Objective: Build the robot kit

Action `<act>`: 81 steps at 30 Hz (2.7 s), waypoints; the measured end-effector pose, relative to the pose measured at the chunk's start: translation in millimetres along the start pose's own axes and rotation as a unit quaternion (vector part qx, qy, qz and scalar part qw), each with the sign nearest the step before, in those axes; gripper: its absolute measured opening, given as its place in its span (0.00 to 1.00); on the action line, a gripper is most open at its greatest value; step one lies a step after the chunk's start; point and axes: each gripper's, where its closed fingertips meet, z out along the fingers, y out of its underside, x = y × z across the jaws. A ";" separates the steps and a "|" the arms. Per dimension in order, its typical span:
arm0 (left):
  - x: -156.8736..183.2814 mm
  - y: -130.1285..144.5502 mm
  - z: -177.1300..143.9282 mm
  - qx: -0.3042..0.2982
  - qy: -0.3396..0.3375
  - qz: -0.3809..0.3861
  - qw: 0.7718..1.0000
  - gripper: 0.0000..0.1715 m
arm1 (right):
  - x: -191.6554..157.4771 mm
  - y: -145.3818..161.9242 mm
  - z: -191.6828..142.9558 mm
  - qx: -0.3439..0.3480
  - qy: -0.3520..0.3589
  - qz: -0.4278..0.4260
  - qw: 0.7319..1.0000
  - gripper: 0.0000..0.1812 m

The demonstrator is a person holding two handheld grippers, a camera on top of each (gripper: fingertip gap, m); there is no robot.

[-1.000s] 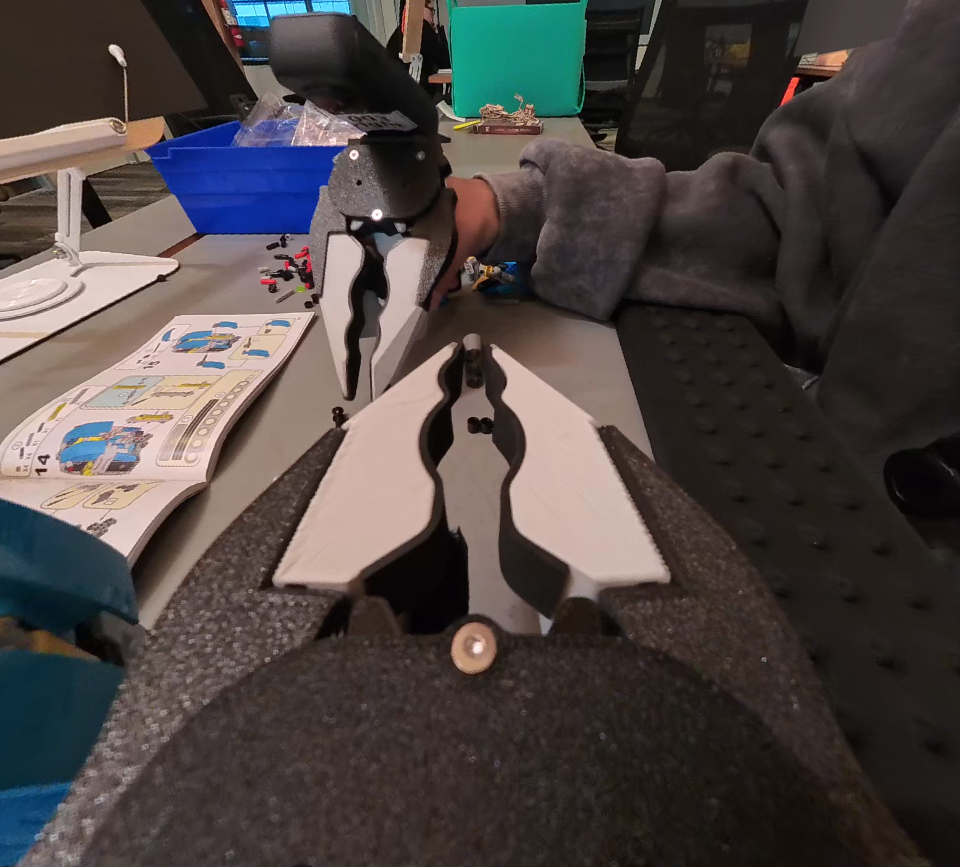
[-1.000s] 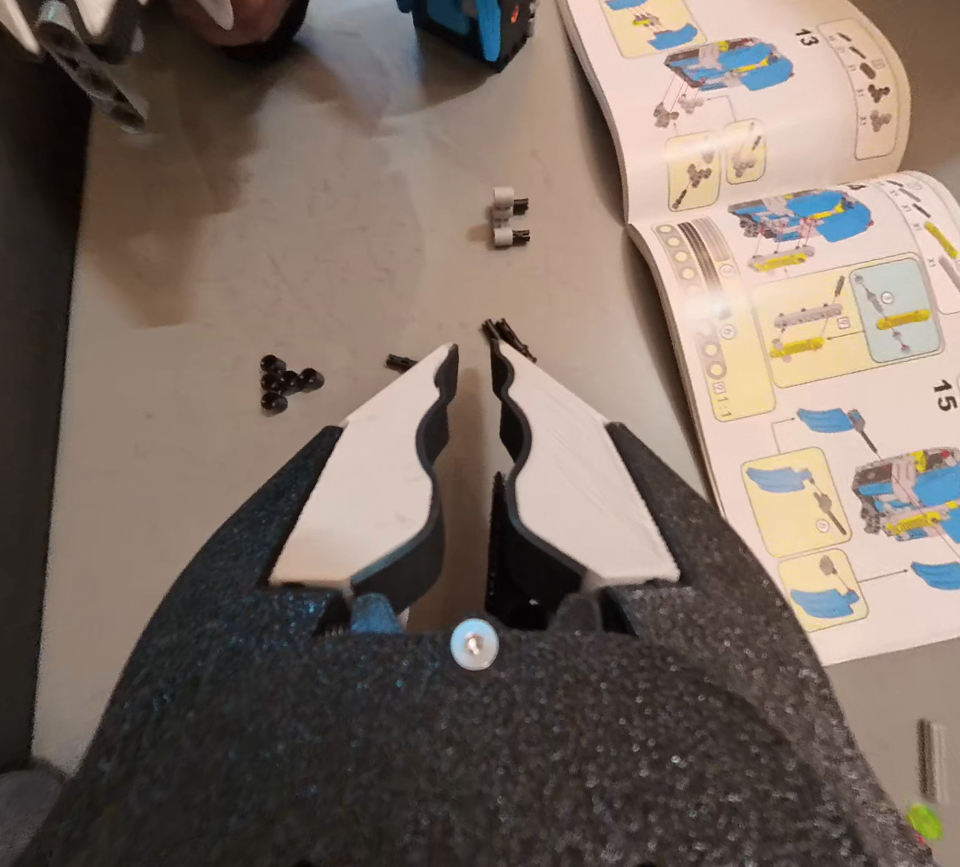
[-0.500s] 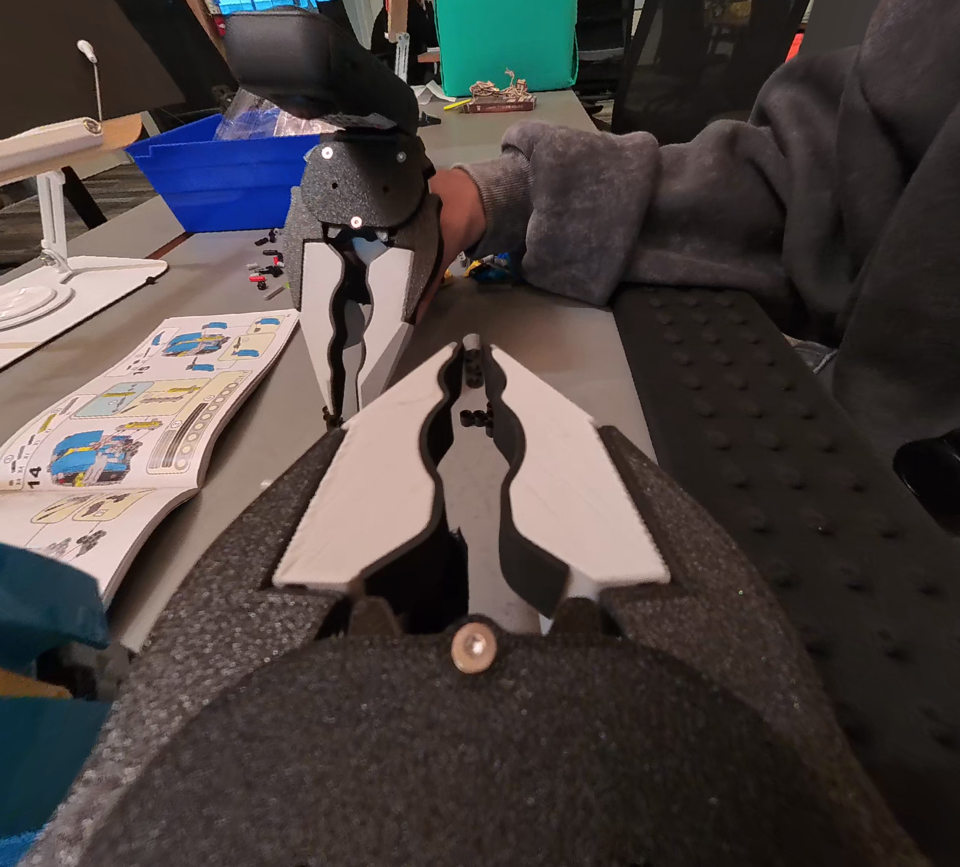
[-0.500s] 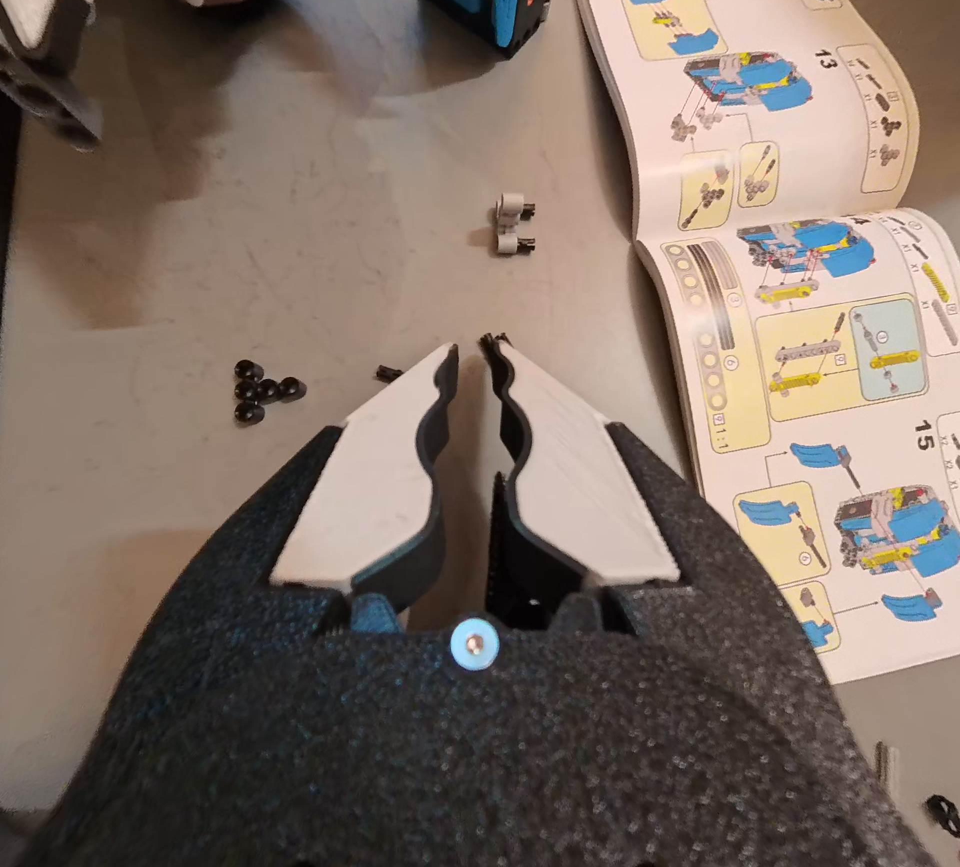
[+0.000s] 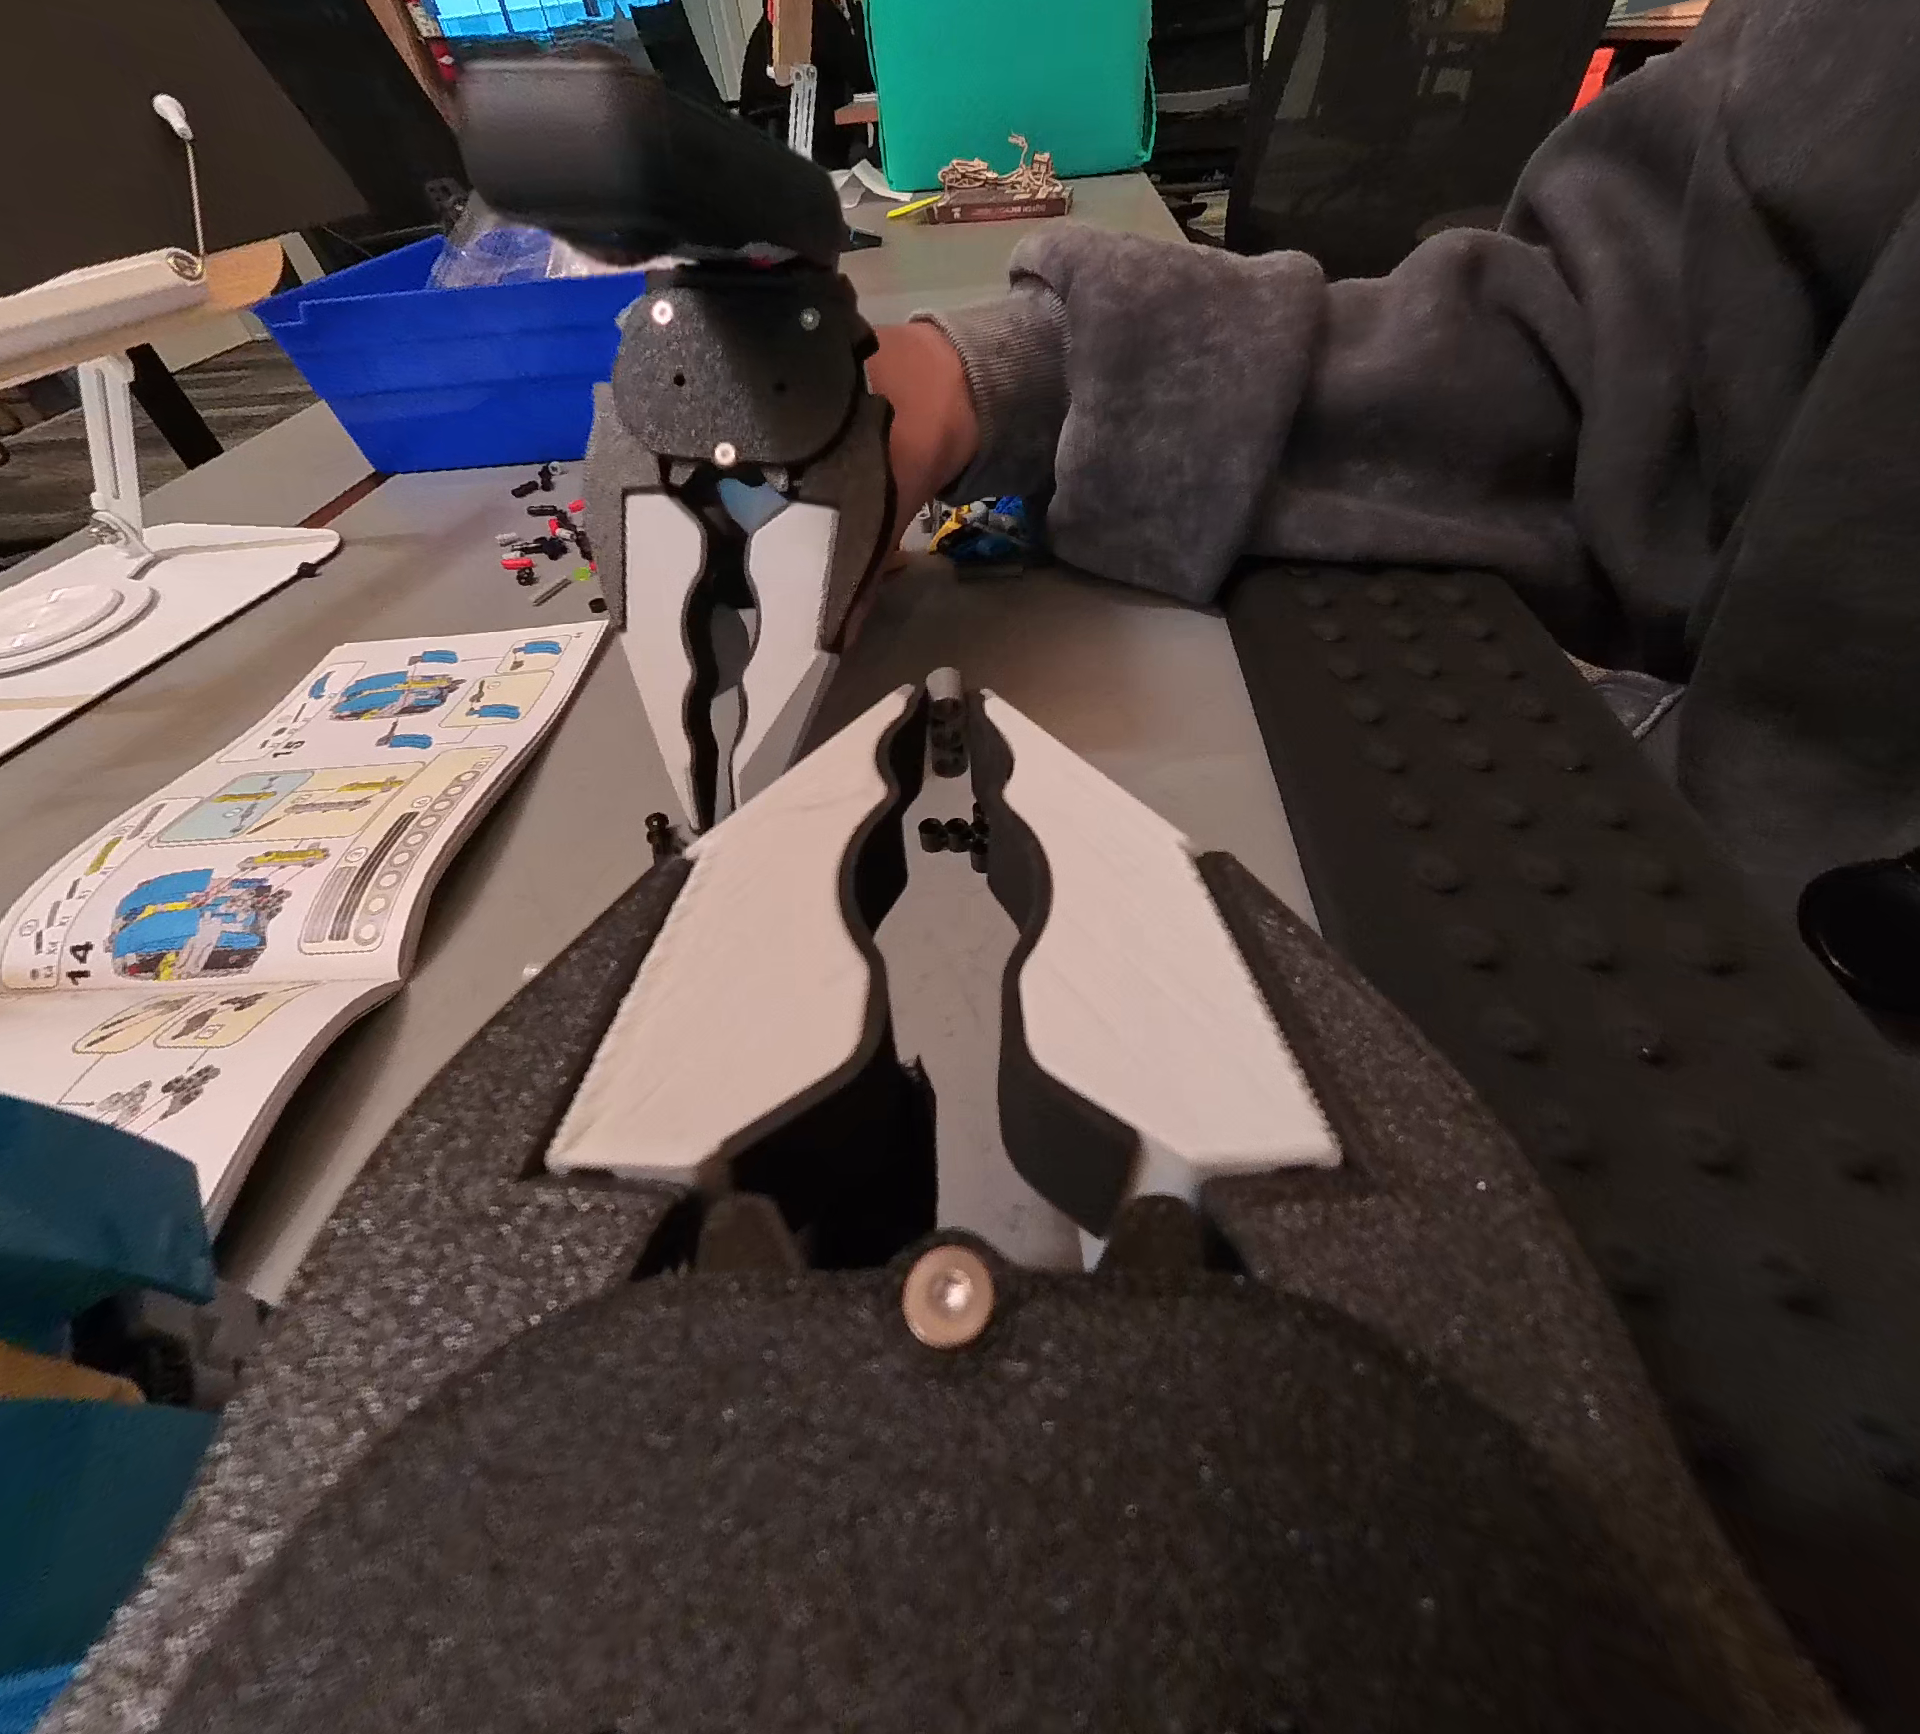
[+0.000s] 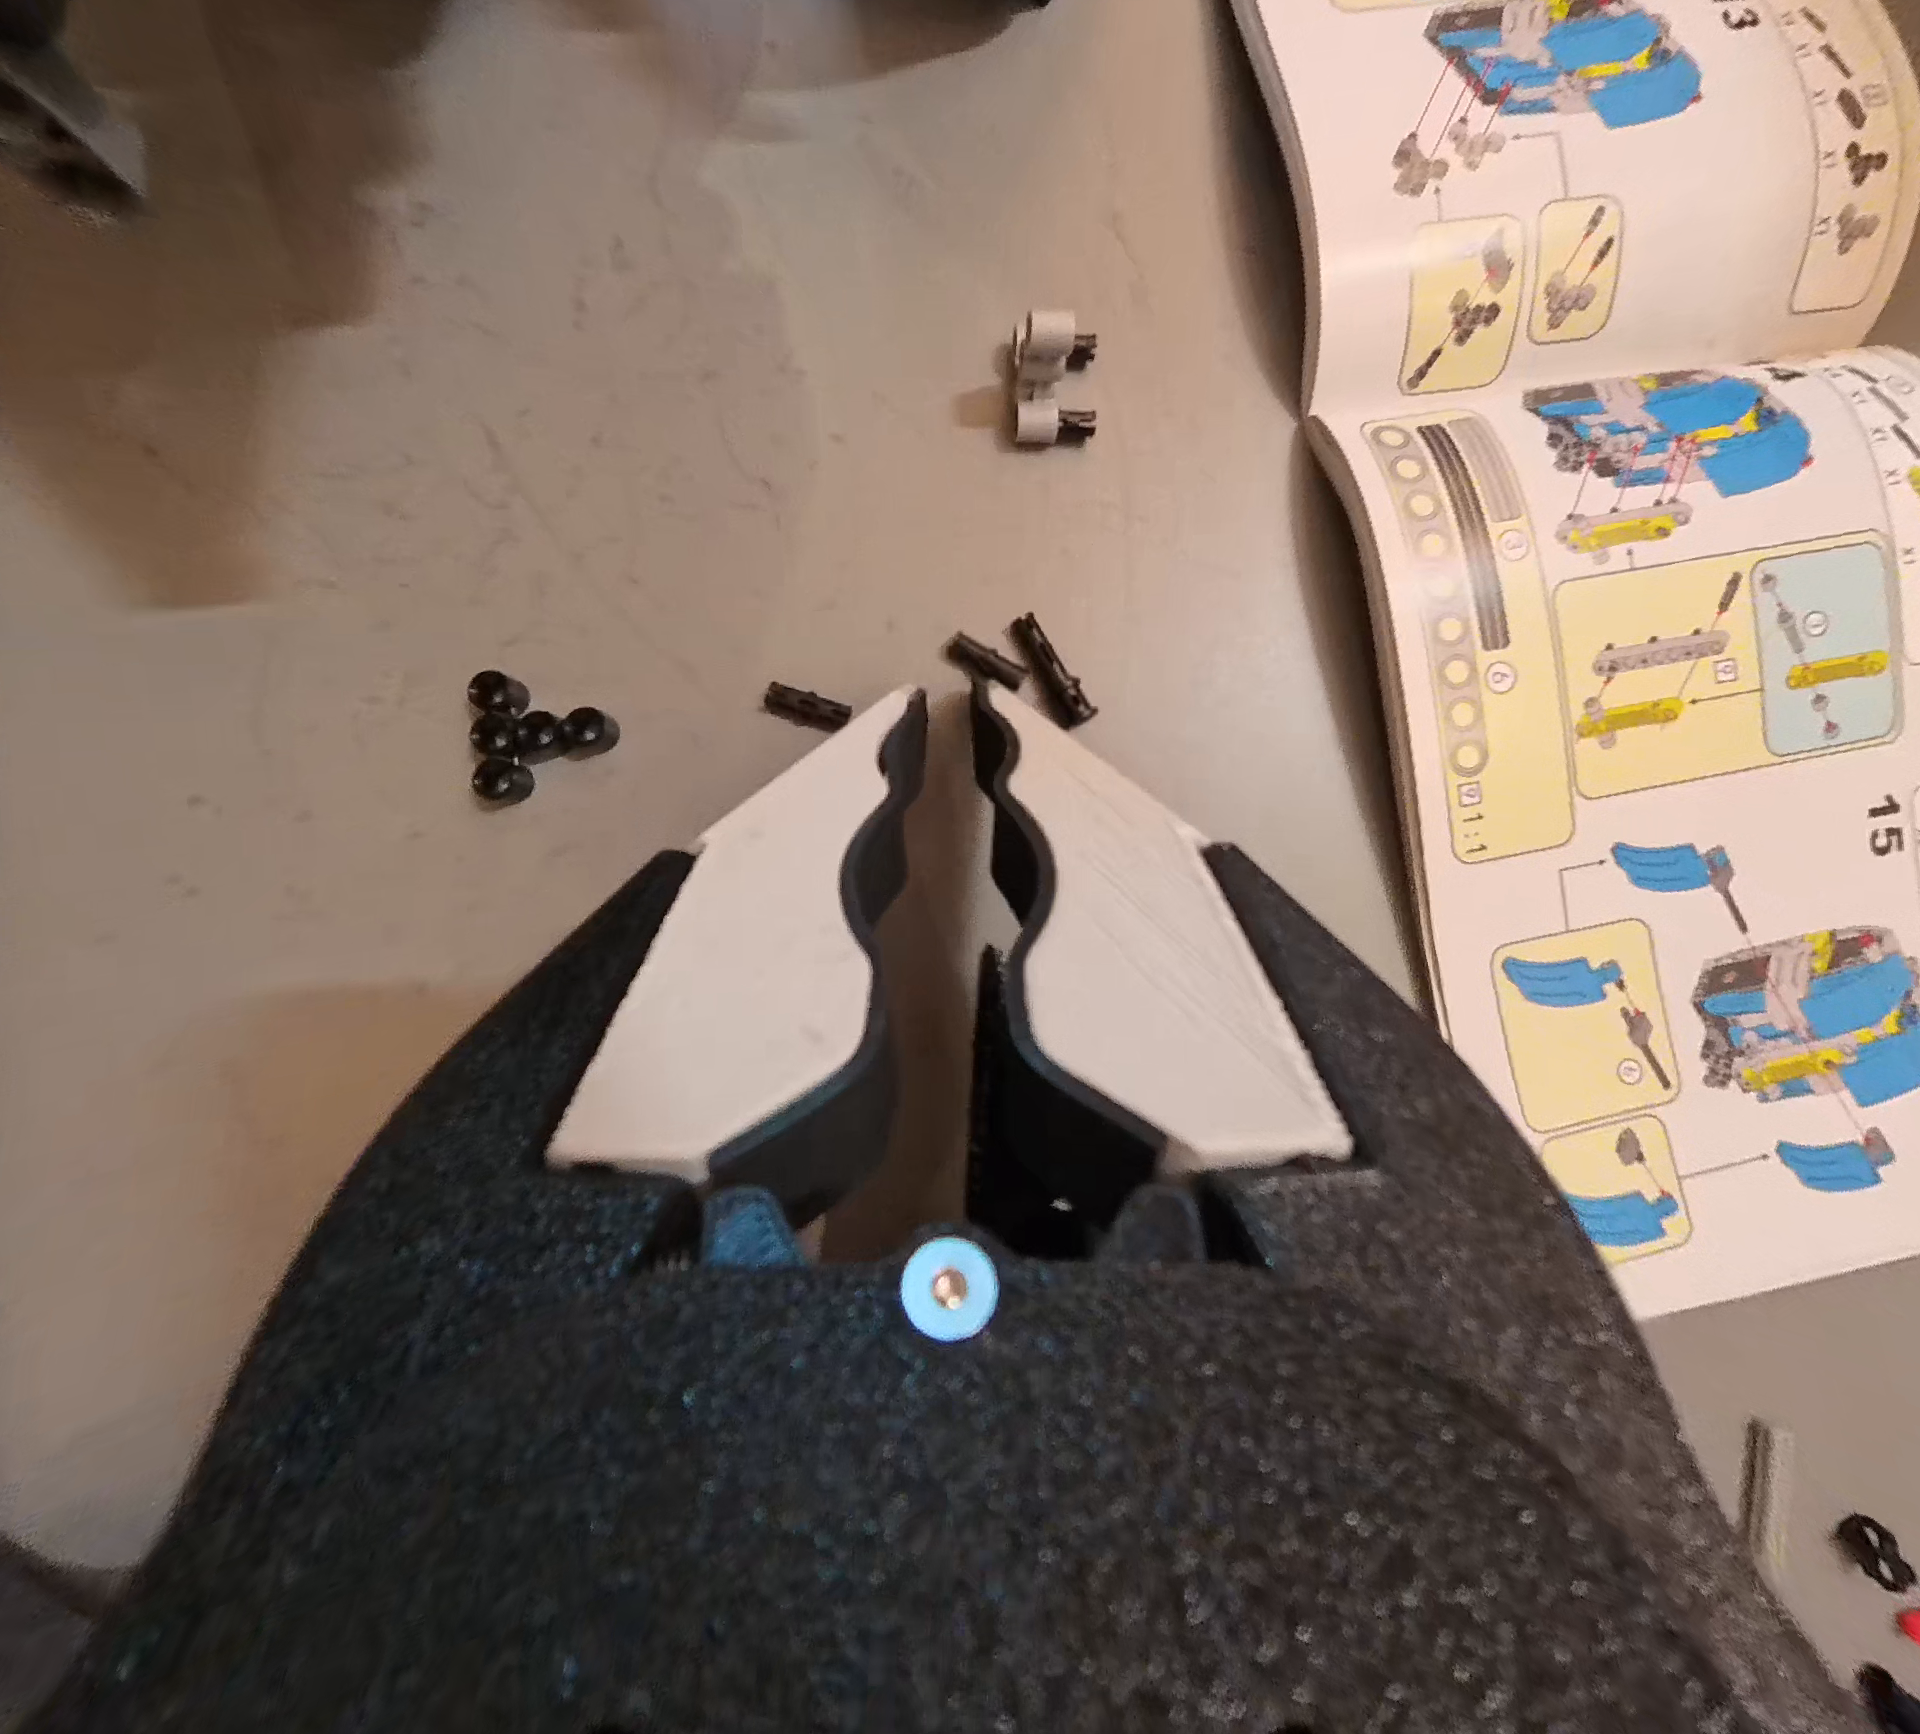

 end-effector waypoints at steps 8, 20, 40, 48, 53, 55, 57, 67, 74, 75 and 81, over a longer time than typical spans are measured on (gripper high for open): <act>0.3 0.6 0.5 -0.002 0.002 0.000 1.000 0.04 | 6.9 -10.0 -2.3 0.025 0.017 -0.004 1.000 0.09; 1.5 0.9 0.4 -0.003 0.004 0.002 1.000 0.04 | -2.7 -0.8 -2.7 -0.002 -0.013 0.014 1.000 0.07; 1.6 0.8 0.0 -0.002 0.004 0.003 1.000 0.04 | -0.4 14.7 -9.6 -0.031 0.005 0.059 0.998 0.10; 1.0 0.8 -0.1 -0.002 0.004 0.001 1.000 0.04 | -1.9 14.4 -7.8 -0.024 -0.015 0.082 0.996 0.03; -11.5 -1.6 -3.2 0.007 -0.022 -0.024 0.999 0.04 | -0.4 1.6 -14.8 0.011 -0.024 0.099 0.995 0.03; -21.0 -2.4 -5.6 0.012 -0.041 -0.042 0.998 0.04 | -10.9 -39.4 -34.5 0.121 -0.074 0.109 0.984 0.02; -30.3 -2.9 -8.5 0.017 -0.058 -0.060 0.996 0.04 | -27.8 -77.9 -61.9 0.228 -0.131 0.099 0.960 0.02; -42.2 -0.4 -11.2 0.014 -0.086 -0.075 0.993 0.04 | -48.3 -100.6 -43.6 0.234 -0.143 0.073 0.959 0.03; -43.9 4.1 -10.4 -0.008 -0.112 -0.036 0.993 0.04 | -47.1 -95.2 -33.5 0.202 -0.108 0.051 0.972 0.03; -44.5 5.0 -10.2 -0.014 -0.122 -0.017 0.992 0.04 | -46.3 -95.0 -32.7 0.198 -0.103 0.051 0.973 0.03; -45.2 12.6 -7.9 -0.052 -0.153 0.055 0.985 0.04 | -44.4 -88.6 -26.3 0.173 -0.093 0.050 0.979 0.03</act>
